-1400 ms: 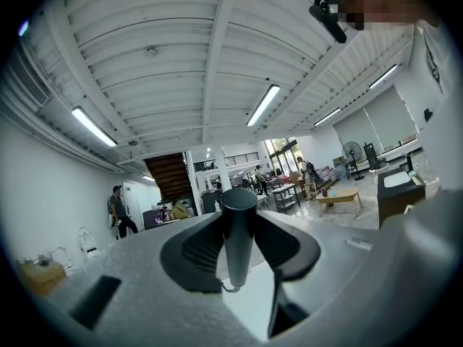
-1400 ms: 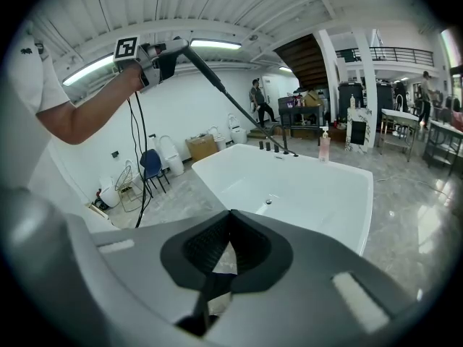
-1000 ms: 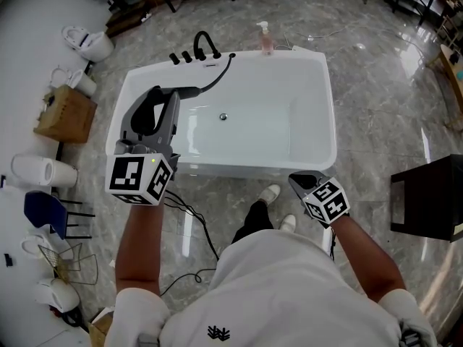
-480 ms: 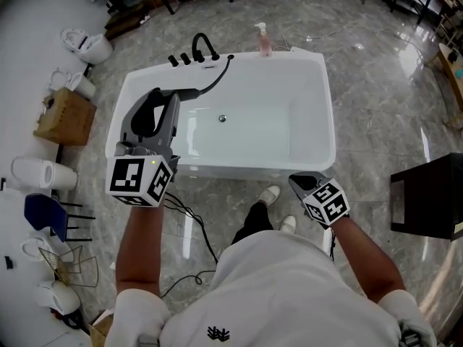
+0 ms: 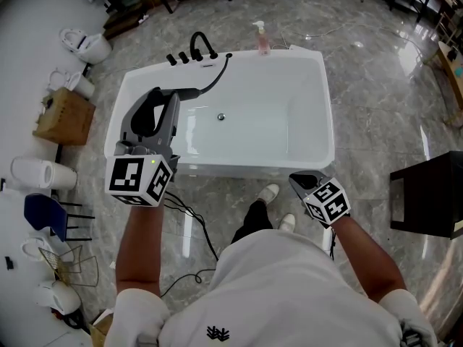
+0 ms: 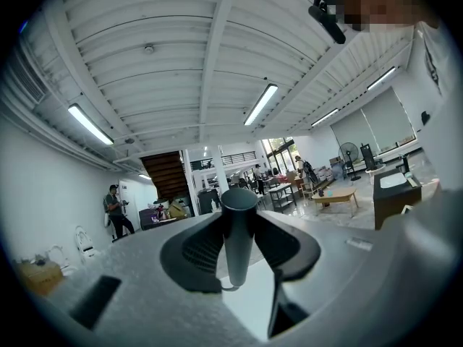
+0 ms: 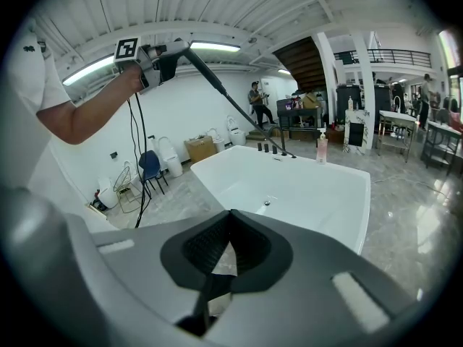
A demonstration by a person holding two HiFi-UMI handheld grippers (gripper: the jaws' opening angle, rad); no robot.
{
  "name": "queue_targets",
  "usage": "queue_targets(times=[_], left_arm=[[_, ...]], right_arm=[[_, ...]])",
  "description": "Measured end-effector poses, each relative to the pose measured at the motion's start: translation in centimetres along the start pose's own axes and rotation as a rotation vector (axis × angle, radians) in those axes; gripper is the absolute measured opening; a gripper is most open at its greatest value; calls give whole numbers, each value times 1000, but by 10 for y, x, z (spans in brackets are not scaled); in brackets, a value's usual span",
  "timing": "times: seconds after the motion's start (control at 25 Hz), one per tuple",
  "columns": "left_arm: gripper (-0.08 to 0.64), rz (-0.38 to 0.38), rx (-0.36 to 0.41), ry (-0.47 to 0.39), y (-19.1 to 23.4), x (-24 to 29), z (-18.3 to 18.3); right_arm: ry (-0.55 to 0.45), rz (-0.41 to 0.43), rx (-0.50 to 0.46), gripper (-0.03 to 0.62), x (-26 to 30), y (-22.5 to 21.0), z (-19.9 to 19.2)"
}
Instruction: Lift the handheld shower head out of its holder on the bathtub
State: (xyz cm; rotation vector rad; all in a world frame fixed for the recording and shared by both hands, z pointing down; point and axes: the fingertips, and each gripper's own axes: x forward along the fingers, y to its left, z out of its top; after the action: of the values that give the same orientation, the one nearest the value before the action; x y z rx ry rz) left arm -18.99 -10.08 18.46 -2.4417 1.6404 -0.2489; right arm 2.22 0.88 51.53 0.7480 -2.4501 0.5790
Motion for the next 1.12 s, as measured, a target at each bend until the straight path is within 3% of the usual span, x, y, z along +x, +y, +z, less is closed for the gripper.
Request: queue_targets(times=[1.12], left_arm=[[141, -19, 4, 2, -12, 11, 5]], right_arm=[[-3, 2, 13, 11, -5, -11, -10]])
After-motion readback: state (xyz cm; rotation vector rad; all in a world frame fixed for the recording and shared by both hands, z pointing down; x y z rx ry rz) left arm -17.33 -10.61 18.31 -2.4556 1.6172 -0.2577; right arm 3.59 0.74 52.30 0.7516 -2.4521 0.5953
